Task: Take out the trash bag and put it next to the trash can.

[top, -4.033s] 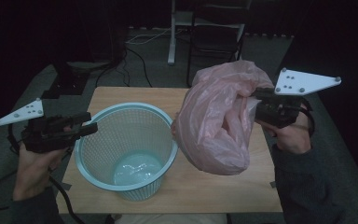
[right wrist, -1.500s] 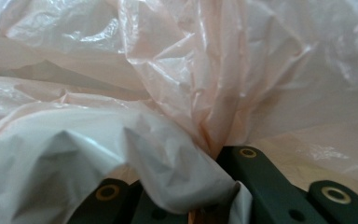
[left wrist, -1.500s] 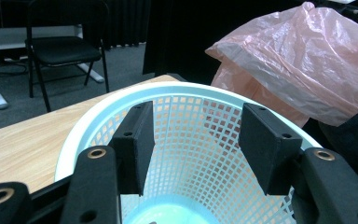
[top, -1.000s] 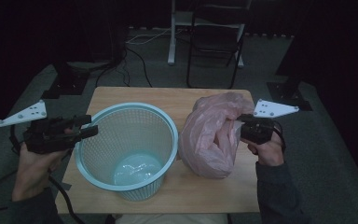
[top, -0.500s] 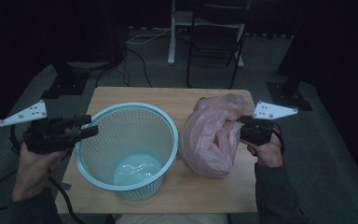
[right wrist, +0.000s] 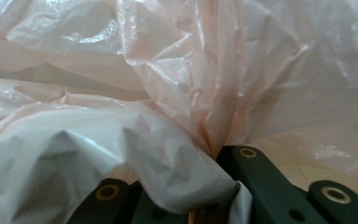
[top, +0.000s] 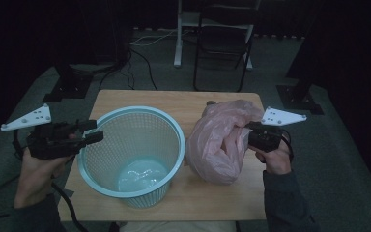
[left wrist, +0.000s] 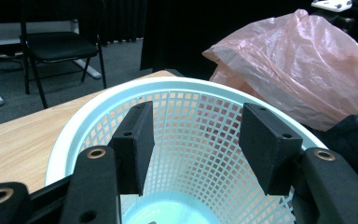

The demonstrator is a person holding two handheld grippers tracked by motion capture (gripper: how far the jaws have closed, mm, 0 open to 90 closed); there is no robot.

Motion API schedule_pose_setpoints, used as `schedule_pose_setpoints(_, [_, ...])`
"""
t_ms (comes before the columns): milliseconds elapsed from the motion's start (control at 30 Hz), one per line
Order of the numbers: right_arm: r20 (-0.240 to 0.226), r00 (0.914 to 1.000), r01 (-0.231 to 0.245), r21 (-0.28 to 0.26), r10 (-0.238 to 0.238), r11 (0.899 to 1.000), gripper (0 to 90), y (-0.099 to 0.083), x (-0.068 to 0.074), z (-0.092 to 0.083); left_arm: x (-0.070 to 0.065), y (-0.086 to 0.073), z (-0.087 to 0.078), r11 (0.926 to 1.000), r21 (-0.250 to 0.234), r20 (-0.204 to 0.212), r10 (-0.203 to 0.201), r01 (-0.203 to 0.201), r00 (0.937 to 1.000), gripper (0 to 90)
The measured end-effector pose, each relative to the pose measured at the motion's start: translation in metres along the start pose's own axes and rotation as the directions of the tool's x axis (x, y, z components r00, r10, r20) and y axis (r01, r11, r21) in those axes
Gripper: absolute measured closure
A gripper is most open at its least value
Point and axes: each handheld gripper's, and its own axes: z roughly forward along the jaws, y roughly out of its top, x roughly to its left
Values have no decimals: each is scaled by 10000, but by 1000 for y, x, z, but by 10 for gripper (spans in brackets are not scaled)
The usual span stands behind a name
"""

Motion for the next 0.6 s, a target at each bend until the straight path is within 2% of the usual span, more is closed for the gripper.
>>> schedule_pose_setpoints(400, [78,10000,22,-97,-21,10000,889,-7,1,1,0,-1,-2,10000,-39,-19,-32,31,10000,455])
schedule_pose_setpoints(600, [125,9997,-228,27,228,9997,888,-14,-5,5,0,-1,-2,10000,-39,-36,-20,20,10000,454])
